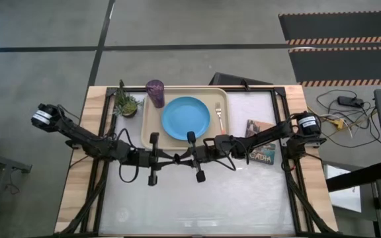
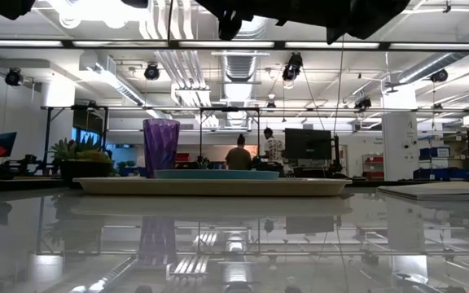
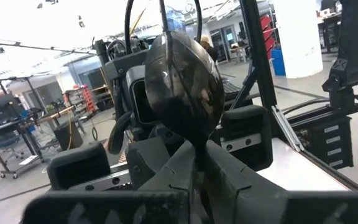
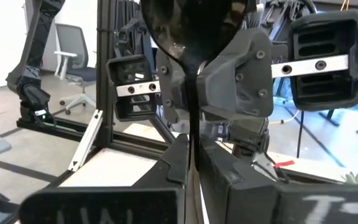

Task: Pick and place plate/cup/fork/spoon on tray
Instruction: Put the black spoon on the brown tray to the right of the blue plate

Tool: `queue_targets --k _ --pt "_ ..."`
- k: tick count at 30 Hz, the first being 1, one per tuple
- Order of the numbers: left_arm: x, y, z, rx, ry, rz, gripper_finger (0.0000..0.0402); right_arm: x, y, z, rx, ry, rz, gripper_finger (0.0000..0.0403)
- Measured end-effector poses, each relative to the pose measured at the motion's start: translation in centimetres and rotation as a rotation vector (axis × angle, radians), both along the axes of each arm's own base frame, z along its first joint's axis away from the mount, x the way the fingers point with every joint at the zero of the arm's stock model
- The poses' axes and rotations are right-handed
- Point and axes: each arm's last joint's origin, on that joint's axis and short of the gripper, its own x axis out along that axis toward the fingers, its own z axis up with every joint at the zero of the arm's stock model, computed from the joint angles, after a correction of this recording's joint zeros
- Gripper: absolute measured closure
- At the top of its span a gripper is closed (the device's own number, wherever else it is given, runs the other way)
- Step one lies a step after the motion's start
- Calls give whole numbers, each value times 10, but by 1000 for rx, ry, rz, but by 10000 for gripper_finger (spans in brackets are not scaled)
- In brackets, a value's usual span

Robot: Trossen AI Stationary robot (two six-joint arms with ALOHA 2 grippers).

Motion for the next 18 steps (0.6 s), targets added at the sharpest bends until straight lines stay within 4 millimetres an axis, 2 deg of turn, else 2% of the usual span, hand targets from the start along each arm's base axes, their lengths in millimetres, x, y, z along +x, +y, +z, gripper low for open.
queue_targets --k 12,18 --pt "-1 1 -3 16 42 12 319 -2 0 -1 55 66 -6 391" --pt "-12 7 -3 39 142 78 286 -4 -4 -2 109 143 -27 391"
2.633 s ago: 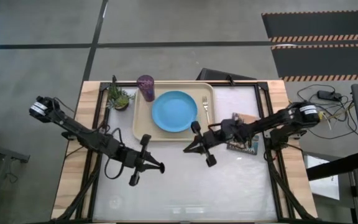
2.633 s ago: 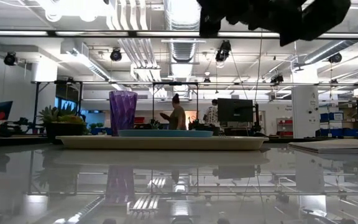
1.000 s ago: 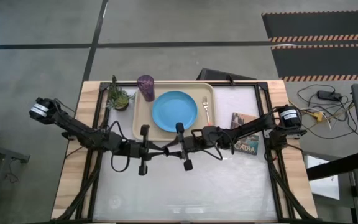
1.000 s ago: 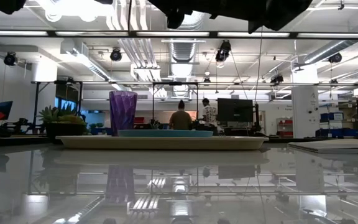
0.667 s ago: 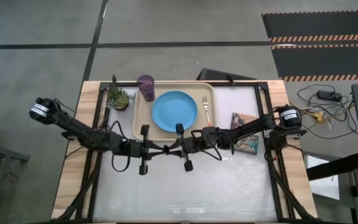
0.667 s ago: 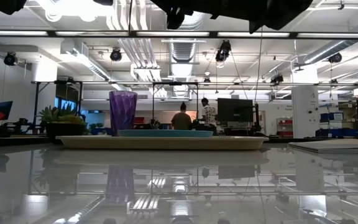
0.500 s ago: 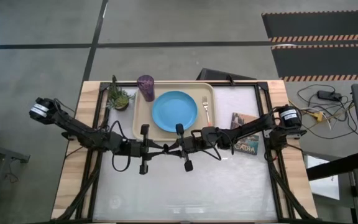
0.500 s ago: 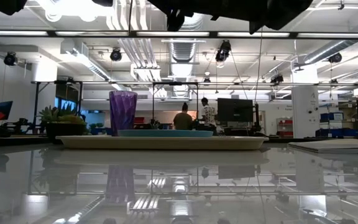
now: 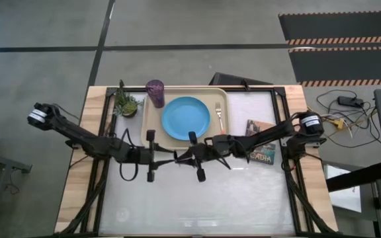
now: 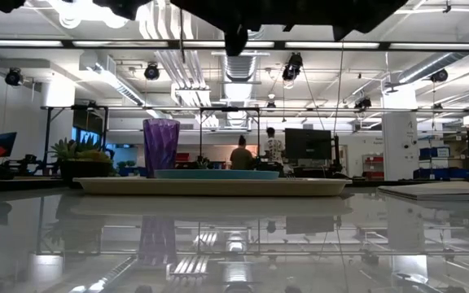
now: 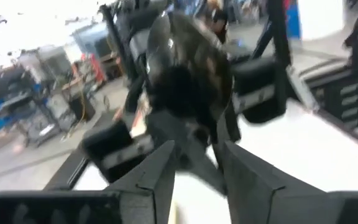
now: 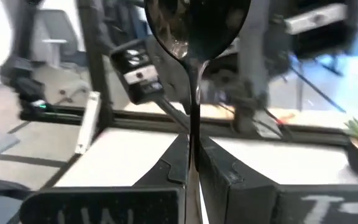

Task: Pick and place plate/cup/fork/spoon on tray
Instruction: Put the black spoon on the brown tray to the right of the blue plate

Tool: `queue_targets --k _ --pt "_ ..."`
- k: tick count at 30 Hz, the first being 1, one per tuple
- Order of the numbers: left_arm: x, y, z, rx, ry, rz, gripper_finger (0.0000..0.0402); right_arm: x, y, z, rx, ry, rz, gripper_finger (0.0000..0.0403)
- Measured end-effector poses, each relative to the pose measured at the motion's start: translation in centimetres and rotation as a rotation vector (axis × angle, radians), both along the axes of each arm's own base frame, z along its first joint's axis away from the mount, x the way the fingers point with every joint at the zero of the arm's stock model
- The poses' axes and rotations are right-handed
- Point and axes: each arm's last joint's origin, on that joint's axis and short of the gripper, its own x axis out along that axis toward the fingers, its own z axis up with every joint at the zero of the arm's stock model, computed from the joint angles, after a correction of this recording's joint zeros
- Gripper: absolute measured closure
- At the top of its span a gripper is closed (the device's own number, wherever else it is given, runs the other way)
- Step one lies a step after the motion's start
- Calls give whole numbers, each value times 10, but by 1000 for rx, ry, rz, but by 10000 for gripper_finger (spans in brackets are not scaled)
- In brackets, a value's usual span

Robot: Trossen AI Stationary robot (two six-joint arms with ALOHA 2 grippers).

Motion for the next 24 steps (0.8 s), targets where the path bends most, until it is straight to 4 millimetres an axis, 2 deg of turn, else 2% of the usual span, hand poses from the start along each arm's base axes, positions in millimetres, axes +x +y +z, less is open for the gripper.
queue_targets --k 6,11,19,22,24 --pt "-24 11 6 29 98 46 279 -11 -8 12 27 145 -193 391" --pt "-44 22 14 59 121 149 279 -17 -22 35 137 339 -362 391" --pt "-62 33 27 111 71 260 279 -16 -71 82 437 613 -592 391" --pt "-65 34 29 122 63 272 279 -22 -100 90 588 731 -634 391" --pt "-65 34 29 120 59 275 279 -27 -121 86 700 813 -666 390"
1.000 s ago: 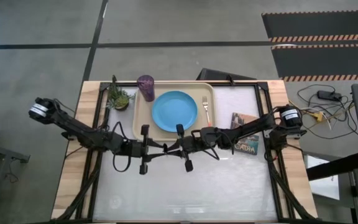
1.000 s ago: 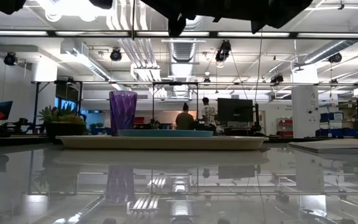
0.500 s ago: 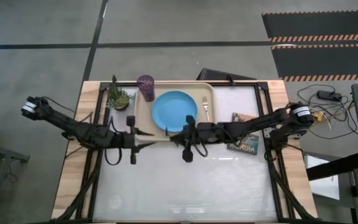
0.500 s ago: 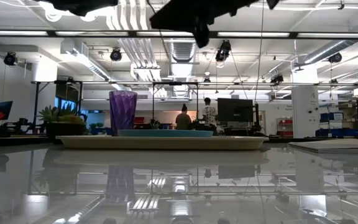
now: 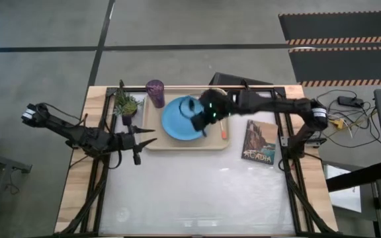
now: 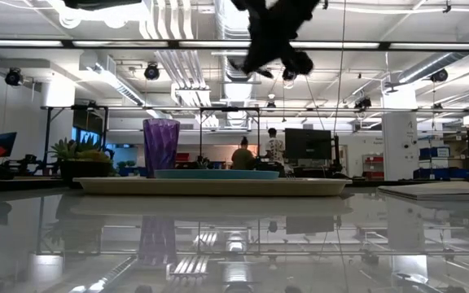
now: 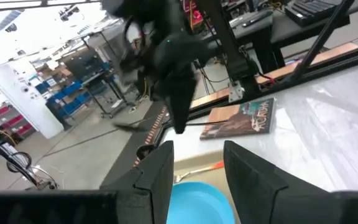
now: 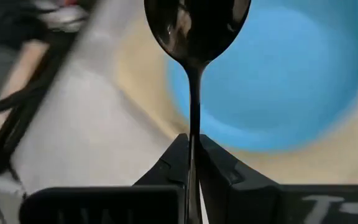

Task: Pick and place plate/cup/fork/spoon on tray
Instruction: Put the black spoon on the brown tray to the right of the blue plate

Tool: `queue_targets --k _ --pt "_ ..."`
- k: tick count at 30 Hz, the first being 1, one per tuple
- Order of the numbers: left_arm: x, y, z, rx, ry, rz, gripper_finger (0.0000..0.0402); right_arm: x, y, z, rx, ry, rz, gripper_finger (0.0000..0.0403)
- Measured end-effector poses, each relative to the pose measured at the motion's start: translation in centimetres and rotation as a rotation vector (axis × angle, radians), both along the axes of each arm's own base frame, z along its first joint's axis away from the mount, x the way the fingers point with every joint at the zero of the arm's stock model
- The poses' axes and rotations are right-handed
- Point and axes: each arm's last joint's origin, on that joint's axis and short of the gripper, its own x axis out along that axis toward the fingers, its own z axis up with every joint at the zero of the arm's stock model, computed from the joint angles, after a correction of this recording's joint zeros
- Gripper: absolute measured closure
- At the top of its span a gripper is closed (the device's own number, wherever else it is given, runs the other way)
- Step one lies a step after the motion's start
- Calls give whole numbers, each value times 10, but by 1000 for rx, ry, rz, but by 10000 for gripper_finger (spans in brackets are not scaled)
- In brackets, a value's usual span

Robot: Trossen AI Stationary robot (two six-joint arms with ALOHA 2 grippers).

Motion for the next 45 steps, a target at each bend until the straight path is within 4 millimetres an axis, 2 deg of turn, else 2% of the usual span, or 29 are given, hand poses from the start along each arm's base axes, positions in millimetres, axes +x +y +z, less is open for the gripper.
queue_targets --k 6,10,18,35,45 --pt "-1 0 0 -1 -2 0 278 -30 -51 -22 201 231 -243 390" --pt "0 0 0 10 3 3 278 -40 -70 -42 269 335 -361 390" --pt "-2 1 1 29 4 19 278 -35 -83 -71 404 403 -420 390" --pt "-16 7 7 8 -25 20 278 -20 -102 -132 473 558 -460 390" --pt "-18 8 8 2 -35 19 278 -15 -110 -152 494 571 -449 390"
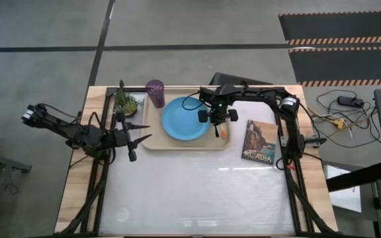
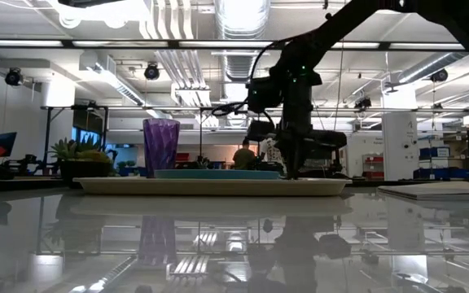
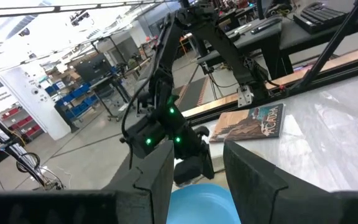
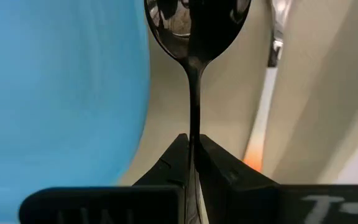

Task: Pick and place plate/cup/fork/spoon on tray
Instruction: Put the black spoon on the brown tray to the right of the blue plate

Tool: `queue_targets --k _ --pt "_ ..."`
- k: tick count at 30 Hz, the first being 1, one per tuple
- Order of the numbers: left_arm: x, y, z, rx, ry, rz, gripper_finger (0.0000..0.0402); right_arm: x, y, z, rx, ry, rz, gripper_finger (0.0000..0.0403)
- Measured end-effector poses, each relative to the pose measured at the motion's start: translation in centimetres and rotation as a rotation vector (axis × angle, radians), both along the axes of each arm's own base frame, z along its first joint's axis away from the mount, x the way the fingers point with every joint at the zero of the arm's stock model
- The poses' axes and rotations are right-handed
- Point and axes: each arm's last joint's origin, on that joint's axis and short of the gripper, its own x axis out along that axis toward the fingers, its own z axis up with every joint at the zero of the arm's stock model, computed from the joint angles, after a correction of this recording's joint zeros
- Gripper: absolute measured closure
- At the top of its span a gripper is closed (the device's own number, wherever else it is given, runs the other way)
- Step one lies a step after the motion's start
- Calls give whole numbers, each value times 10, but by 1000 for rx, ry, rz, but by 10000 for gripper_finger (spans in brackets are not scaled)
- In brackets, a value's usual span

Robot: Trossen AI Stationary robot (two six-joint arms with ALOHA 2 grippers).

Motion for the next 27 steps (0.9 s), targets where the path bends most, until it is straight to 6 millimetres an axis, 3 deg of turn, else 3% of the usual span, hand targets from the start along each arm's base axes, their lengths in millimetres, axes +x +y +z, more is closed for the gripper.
queue_targets --k 8,17,27 --pt "0 0 0 0 1 0 278 7 -3 -20 6 10 -6 390" --pt "0 0 -1 3 7 0 278 7 -4 -22 -10 24 -12 387" --pt "1 0 -1 4 9 0 278 6 -1 -16 -19 14 -5 290"
